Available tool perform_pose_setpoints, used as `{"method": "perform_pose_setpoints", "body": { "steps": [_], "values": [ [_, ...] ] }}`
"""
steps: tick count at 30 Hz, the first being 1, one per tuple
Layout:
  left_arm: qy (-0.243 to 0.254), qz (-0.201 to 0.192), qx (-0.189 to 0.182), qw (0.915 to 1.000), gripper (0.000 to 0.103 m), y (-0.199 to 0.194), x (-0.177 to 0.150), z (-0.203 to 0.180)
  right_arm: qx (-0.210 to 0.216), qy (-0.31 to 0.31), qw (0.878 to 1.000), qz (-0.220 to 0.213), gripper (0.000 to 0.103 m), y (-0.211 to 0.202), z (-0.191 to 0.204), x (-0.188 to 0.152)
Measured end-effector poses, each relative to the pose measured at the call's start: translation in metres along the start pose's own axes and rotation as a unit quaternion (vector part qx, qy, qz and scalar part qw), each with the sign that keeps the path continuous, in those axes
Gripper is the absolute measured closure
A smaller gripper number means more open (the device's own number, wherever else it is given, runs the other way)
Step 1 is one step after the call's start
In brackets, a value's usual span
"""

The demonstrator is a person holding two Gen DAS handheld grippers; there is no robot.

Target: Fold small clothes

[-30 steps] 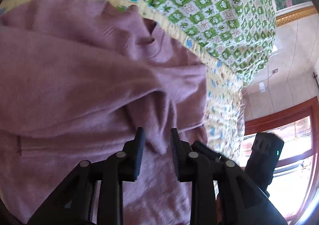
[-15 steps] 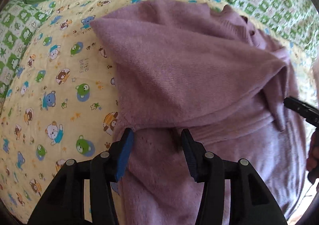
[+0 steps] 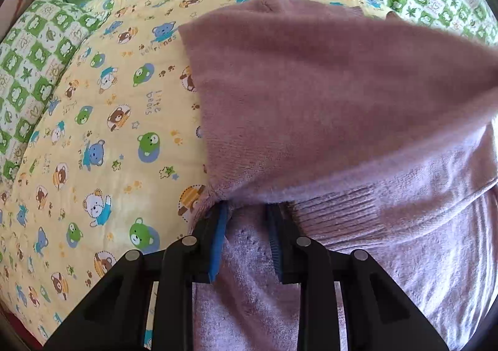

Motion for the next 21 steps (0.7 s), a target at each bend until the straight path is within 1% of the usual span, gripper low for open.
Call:
{"method": "perform_pose_setpoints", "body": {
  "steps": [2,3,5,7,10,11,12,13,14,15,16,17,18,20,21],
  "values": [
    [-0.020,0.003,-0.004,0.9998,0.077,0.004,0.003,0.000,0.010,-0.016,0.999,0.039,0.097,0.012,0.008,-0.033],
    [-0.028,0.004,-0.006,0.9996,0.078,0.005,0.003,0.000,0.015,-0.020,0.998,0.065,0.097,0.019,0.013,-0.058],
    [-0.041,0.005,-0.008,0.9991,0.081,0.004,0.003,0.011,0.024,-0.012,0.994,0.108,0.097,0.030,0.019,-0.098],
    [-0.046,0.007,-0.011,0.9988,0.083,0.003,0.000,0.023,0.027,0.015,0.989,0.143,0.097,0.035,0.019,-0.128],
    [-0.052,0.010,-0.010,0.9986,0.083,0.003,-0.006,0.035,0.029,0.057,0.985,0.161,0.095,0.035,0.010,-0.142],
    [-0.056,0.009,-0.010,0.9984,0.084,0.002,-0.007,0.038,0.026,0.064,0.982,0.175,0.095,0.037,0.006,-0.148],
    [-0.058,0.007,-0.011,0.9982,0.084,0.001,-0.008,0.041,0.021,0.071,0.980,0.186,0.091,0.039,0.001,-0.152],
    [-0.059,0.007,-0.011,0.9982,0.084,0.001,-0.010,0.042,0.022,0.078,0.979,0.188,0.091,0.031,0.000,-0.155],
    [-0.058,0.006,-0.011,0.9983,0.084,-0.005,-0.019,0.042,0.022,0.086,0.977,0.193,0.091,0.030,-0.005,-0.157],
    [-0.056,0.005,-0.011,0.9983,0.084,-0.005,-0.020,0.043,0.019,0.088,0.976,0.197,0.089,0.028,-0.007,-0.160],
    [-0.055,0.005,-0.011,0.9984,0.084,-0.006,-0.021,0.046,0.014,0.087,0.975,0.206,0.085,0.026,-0.010,-0.163],
    [-0.054,0.005,-0.011,0.9985,0.084,-0.005,-0.021,0.049,0.009,0.092,0.972,0.217,0.072,0.024,-0.015,-0.166],
    [-0.054,0.004,-0.012,0.9985,0.084,-0.005,-0.021,0.050,0.002,0.101,0.970,0.219,0.053,0.020,-0.018,-0.167],
    [-0.056,0.004,-0.014,0.9983,0.084,-0.006,-0.026,0.053,-0.008,0.128,0.971,0.202,0.040,0.011,-0.021,-0.164],
    [-0.057,0.004,-0.014,0.9983,0.084,-0.007,-0.029,0.051,-0.008,0.133,0.972,0.192,0.040,0.009,-0.021,-0.163]
  ]
}}
Point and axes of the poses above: each gripper's, at about its wrist camera, not at the fingertips, and y roughly the way its jaws point, z to its left, x to its top, the point moved 8 cm from there along y, roughly the way its jaws point, and after that the axes turned 15 degrees about -z, right-handed, at the moved point
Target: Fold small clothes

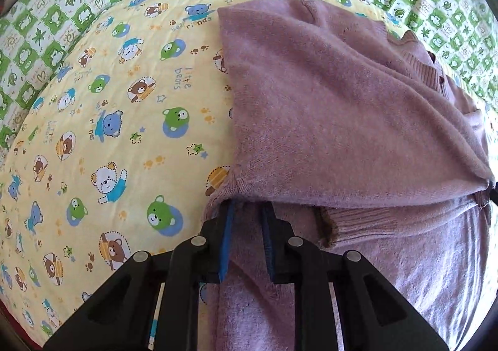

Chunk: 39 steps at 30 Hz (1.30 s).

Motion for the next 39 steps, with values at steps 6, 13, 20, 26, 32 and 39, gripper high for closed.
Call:
{"method": "perform_pose_setpoints", "body": {
  "steps": [6,13,20,26,32,39],
  "values": [
    [0.002,0.003,0.001,1.0000,0.084,-0.001,0.000,-0.004,0.013,-0.054,0.998,0.008,0.084,0.015,0.024,-0.010],
    [0.008,0.003,0.000,1.0000,0.088,0.002,0.007,-0.005,-0.009,-0.048,0.995,-0.091,0.098,-0.033,0.002,0.056],
    [0.004,0.008,-0.005,1.0000,0.088,0.001,0.004,-0.002,-0.040,-0.076,0.995,0.058,0.090,0.012,-0.024,0.004],
    [0.020,0.011,-0.011,0.9997,0.088,-0.002,0.000,-0.002,0.018,0.055,0.996,0.065,0.088,0.004,-0.032,-0.029],
    [0.015,0.015,-0.005,0.9998,0.088,-0.002,-0.004,-0.002,0.049,0.116,0.992,0.013,0.058,0.003,-0.014,-0.002],
    [-0.028,0.019,-0.020,0.9992,0.088,-0.004,-0.003,0.007,-0.006,0.068,0.994,0.080,0.060,0.039,-0.004,-0.020]
  ]
}}
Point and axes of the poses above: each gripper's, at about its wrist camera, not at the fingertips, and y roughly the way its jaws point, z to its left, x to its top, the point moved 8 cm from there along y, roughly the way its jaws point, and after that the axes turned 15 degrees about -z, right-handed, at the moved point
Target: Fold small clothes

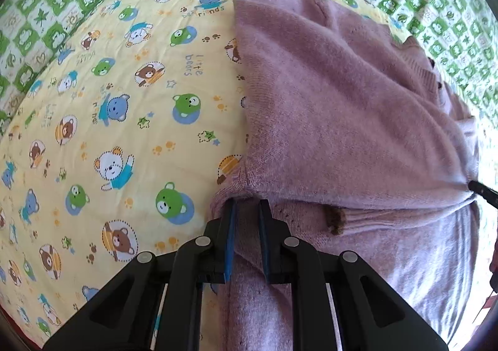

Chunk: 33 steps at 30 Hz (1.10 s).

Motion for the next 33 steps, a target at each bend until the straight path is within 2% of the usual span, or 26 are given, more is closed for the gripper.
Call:
{"method": "perform_pose_setpoints", "body": {
  "steps": [2,3,6,7,9,10,12,14,15,19,20,22,25,30,33],
  "values": [
    [-0.001,0.002,-0.010,0.9999,0.088,-0.005,-0.002,0.001,-0.046,-0.025,0.998,-0.019,0.057,-0.014,0.008,0.010],
    [-0.003,0.000,-0.017,0.9999,0.088,-0.008,-0.003,0.001,-0.048,-0.039,0.997,-0.039,0.057,-0.023,0.019,0.017],
    [-0.009,-0.001,-0.028,0.9996,0.085,-0.017,-0.006,0.007,0.052,-0.034,0.996,-0.067,0.051,-0.041,0.067,0.031],
    [-0.008,-0.002,-0.025,0.9997,0.075,-0.020,-0.005,0.008,0.079,-0.041,0.994,-0.068,0.050,-0.044,0.087,0.036],
    [-0.006,-0.010,-0.009,0.9999,0.059,-0.028,-0.004,0.015,0.092,-0.064,0.991,-0.074,0.046,-0.045,0.111,0.044],
    [-0.014,-0.018,-0.015,0.9996,0.058,-0.035,-0.002,0.018,0.104,-0.071,0.989,-0.078,0.045,-0.043,0.124,0.051],
    [-0.033,-0.030,-0.039,0.9982,0.058,-0.046,0.004,0.022,0.121,-0.060,0.988,-0.078,0.042,-0.034,0.132,0.063],
    [-0.041,-0.039,-0.048,0.9972,0.054,-0.052,0.015,0.026,0.123,-0.046,0.988,-0.077,0.041,-0.016,0.128,0.078],
    [-0.041,-0.042,-0.047,0.9972,0.050,-0.051,0.020,0.026,0.118,-0.042,0.989,-0.079,0.041,-0.011,0.123,0.082],
    [-0.039,-0.045,-0.051,0.9969,0.049,-0.034,0.059,0.022,0.093,-0.046,0.992,-0.078,0.039,0.011,0.102,0.101],
    [-0.030,-0.048,-0.058,0.9967,0.048,-0.030,0.072,0.017,0.092,-0.049,0.992,-0.075,0.039,0.014,0.096,0.105],
    [0.016,-0.056,-0.075,0.9955,0.037,-0.021,0.105,-0.004,0.087,-0.064,0.991,-0.074,0.038,0.024,0.087,0.116],
    [0.109,-0.062,-0.088,0.9882,0.025,0.002,0.150,-0.047,0.094,-0.104,0.987,-0.084,0.037,0.030,0.078,0.138],
    [0.200,-0.009,-0.135,0.9705,0.023,0.052,0.190,-0.109,0.128,-0.153,0.975,-0.100,0.024,0.044,0.075,0.176],
    [0.228,0.030,-0.132,0.9641,0.023,0.085,0.195,-0.127,0.157,-0.167,0.970,-0.082,0.022,0.061,0.074,0.186]
  ]
}}
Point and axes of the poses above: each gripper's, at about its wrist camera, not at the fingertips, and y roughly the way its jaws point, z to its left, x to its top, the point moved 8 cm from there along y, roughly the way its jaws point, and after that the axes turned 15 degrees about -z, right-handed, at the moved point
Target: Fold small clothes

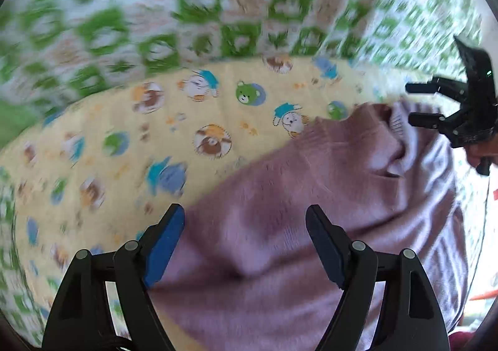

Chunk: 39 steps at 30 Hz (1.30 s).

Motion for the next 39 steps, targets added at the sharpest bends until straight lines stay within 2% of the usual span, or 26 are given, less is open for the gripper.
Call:
{"method": "perform_pose_setpoints", "body": {
  "steps": [3,4,5,6,7,10,12,14,15,17,20,22,23,24,25,27,28,31,36,39],
  "values": [
    [0.025,0.029,0.006,0.9993,0.024,0.028,-0.001,-0.001,0.009,-0.029,0.999,0.039,0.023,0.023,-0.006,-0.009],
    [0.036,0.042,0.010,0.9984,0.032,0.036,-0.006,-0.003,0.008,-0.047,0.997,0.054,0.028,0.030,-0.007,-0.015],
    [0.051,0.043,0.011,0.9977,0.040,0.039,-0.007,-0.007,0.009,-0.063,0.996,0.068,0.051,0.036,-0.007,-0.022],
    [0.063,0.038,0.005,0.9973,0.065,0.038,-0.007,-0.013,0.011,-0.075,0.994,0.075,0.080,0.040,-0.006,-0.028],
    [0.075,0.031,-0.001,0.9967,0.099,0.034,-0.004,-0.020,0.015,-0.077,0.994,0.073,0.095,0.040,-0.006,-0.031],
    [0.089,0.001,0.025,0.9957,0.098,0.022,0.015,-0.025,0.000,-0.057,0.998,0.035,0.096,0.025,-0.013,-0.019],
    [0.066,-0.016,0.036,0.9970,0.098,0.021,0.027,-0.018,-0.021,-0.038,0.999,-0.002,0.097,0.010,-0.025,-0.004],
    [0.051,-0.010,0.059,0.9969,0.098,0.035,0.027,-0.006,-0.046,0.004,0.998,-0.030,0.097,0.001,-0.044,0.005],
    [0.051,-0.007,0.066,0.9965,0.098,0.041,0.024,-0.003,-0.062,0.011,0.998,-0.029,0.097,0.004,-0.051,0.003],
    [0.053,-0.020,0.088,0.9945,0.098,0.042,0.024,-0.001,-0.079,0.018,0.997,0.007,0.097,0.024,-0.057,-0.019],
    [0.031,-0.039,0.103,0.9934,0.093,0.029,0.028,0.004,-0.105,0.024,0.994,0.006,0.095,0.028,-0.058,-0.025],
    [0.013,-0.049,0.109,0.9927,0.083,0.012,0.027,0.004,-0.118,0.042,0.992,0.007,0.089,0.022,-0.058,-0.021],
    [0.001,-0.054,0.110,0.9925,0.080,0.002,0.027,0.008,-0.113,0.050,0.992,-0.002,0.080,0.020,-0.053,-0.014],
    [-0.011,-0.058,0.107,0.9926,0.075,-0.008,0.026,0.010,-0.113,0.055,0.992,-0.010,0.066,0.015,-0.046,-0.006],
    [-0.028,-0.062,0.103,0.9924,0.068,-0.019,0.025,0.018,-0.120,0.059,0.991,-0.019,0.061,0.001,-0.045,-0.002],
    [-0.062,-0.069,0.109,0.9897,0.054,-0.051,0.007,0.031,-0.121,0.067,0.989,-0.045,0.055,-0.025,-0.041,0.003],
    [-0.071,-0.072,0.107,0.9891,0.053,-0.060,0.000,0.032,-0.115,0.077,0.989,-0.057,0.054,-0.040,-0.036,0.003],
    [-0.099,-0.072,0.103,0.9872,0.051,-0.100,-0.048,0.022,-0.106,0.108,0.986,-0.073,0.046,-0.083,-0.022,-0.010],
    [-0.144,-0.039,0.100,0.9837,0.047,-0.136,-0.143,-0.014,-0.104,0.156,0.981,-0.056,0.043,-0.140,0.011,-0.072],
    [-0.192,-0.011,0.083,0.9779,0.042,-0.146,-0.199,-0.036,-0.106,0.181,0.977,-0.038,0.043,-0.153,0.032,-0.109]
  ]
}}
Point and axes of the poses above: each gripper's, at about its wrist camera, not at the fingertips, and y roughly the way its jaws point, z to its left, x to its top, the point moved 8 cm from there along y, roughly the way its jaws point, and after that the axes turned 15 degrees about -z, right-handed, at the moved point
